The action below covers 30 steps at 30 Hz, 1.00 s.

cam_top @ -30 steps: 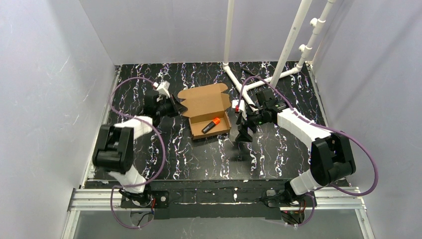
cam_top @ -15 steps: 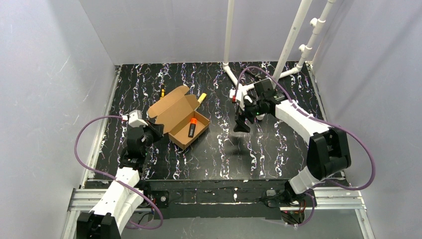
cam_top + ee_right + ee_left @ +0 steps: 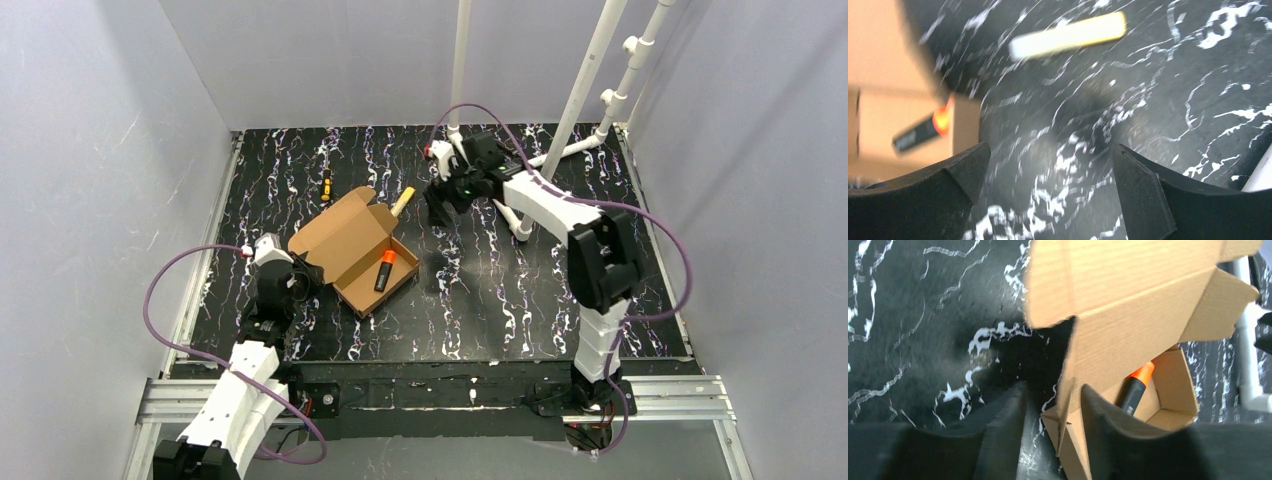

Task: Fold the paper box

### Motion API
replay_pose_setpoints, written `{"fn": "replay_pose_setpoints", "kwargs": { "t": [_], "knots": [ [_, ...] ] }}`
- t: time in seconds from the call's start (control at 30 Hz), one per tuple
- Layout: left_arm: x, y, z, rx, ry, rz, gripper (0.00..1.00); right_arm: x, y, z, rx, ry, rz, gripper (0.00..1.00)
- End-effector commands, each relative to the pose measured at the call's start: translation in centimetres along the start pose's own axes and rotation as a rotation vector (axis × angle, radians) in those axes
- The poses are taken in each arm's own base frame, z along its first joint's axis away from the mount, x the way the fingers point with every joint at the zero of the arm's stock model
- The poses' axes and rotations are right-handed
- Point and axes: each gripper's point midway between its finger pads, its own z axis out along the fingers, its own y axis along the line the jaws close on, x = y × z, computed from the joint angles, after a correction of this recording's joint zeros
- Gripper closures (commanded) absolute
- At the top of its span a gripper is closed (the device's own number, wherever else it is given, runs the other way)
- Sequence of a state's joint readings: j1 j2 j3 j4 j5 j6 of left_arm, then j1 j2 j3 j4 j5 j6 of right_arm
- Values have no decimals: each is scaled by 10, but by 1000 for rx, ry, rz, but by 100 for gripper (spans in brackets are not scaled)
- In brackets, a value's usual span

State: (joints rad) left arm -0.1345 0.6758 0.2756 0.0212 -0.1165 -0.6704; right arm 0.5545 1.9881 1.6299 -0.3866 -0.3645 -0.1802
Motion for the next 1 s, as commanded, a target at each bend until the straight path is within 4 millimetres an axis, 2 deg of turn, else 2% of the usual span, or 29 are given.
{"fn": "replay_pose_setpoints", "kwargs": {
  "t": [0.0,0.1,0.23,0.3,0.47,0.5,0.63,0.87,0.97],
  "knots": [
    [-1,9,-9,-69,20,-25,46,-48,-33,25,322,-125,319,0],
    [-7,6,-16,-78,17,-58,23,-53,-37,43,398,-157,404,0],
    [-22,1,-35,-98,3,-68,7,-52,-42,64,433,-190,549,0],
    [-30,-3,-45,-91,-1,-57,2,-50,-44,74,434,-192,590,0],
    [-38,-17,-67,-22,4,-10,2,-47,-41,106,465,-180,597,0],
    [-40,-20,-69,-7,-2,-5,2,-50,-41,109,489,-190,594,4],
    [-48,-21,-78,3,-34,14,2,-42,-48,123,568,-178,587,11],
    [-51,-24,-83,14,-36,27,2,-16,-37,134,629,-114,470,24],
    [-49,-26,-84,28,-35,19,2,-8,-36,131,626,-96,444,36]
  ]
}}
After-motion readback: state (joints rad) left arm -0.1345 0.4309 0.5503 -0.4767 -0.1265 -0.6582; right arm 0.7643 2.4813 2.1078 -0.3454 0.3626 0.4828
